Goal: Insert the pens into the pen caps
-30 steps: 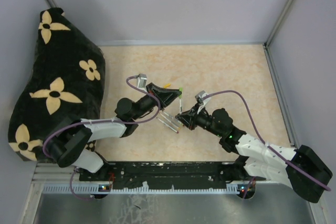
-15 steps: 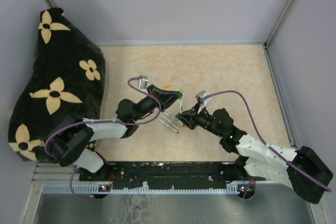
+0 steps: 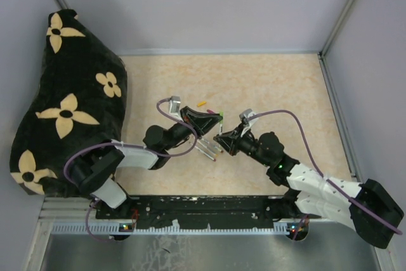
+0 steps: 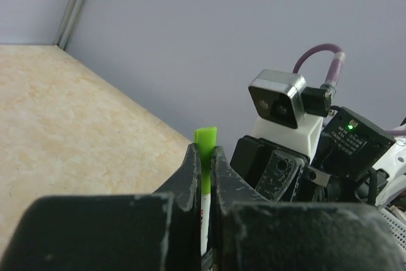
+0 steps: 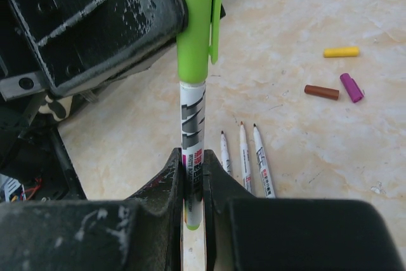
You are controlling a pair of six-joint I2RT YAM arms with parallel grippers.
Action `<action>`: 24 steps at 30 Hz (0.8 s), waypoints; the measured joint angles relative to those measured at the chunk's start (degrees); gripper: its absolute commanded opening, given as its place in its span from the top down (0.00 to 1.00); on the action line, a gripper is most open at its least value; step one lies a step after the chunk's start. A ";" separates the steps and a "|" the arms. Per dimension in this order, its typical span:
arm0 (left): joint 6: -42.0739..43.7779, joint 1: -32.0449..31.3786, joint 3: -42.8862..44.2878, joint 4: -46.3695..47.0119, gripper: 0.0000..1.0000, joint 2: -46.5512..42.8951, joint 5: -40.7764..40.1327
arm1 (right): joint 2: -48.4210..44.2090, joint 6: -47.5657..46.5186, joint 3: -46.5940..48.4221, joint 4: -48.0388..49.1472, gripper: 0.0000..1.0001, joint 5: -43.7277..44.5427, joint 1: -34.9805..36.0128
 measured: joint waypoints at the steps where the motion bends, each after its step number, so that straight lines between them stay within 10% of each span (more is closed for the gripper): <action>1: 0.20 -0.26 -0.04 0.22 1.00 0.50 -0.22 | -0.07 0.17 -0.13 0.09 1.00 0.33 0.00; 17: 2.54 -2.49 -1.70 0.26 0.93 3.10 -2.67 | -2.62 -1.53 -1.92 -6.45 1.00 2.64 0.24; 20: 3.52 -2.51 -1.66 -0.22 0.83 1.44 -2.99 | -2.62 -1.99 -1.07 -6.10 1.00 2.73 0.26; 24: 4.33 -2.56 -0.70 -2.62 0.47 -0.46 -3.41 | -2.47 -2.10 0.20 -5.79 1.00 3.45 0.26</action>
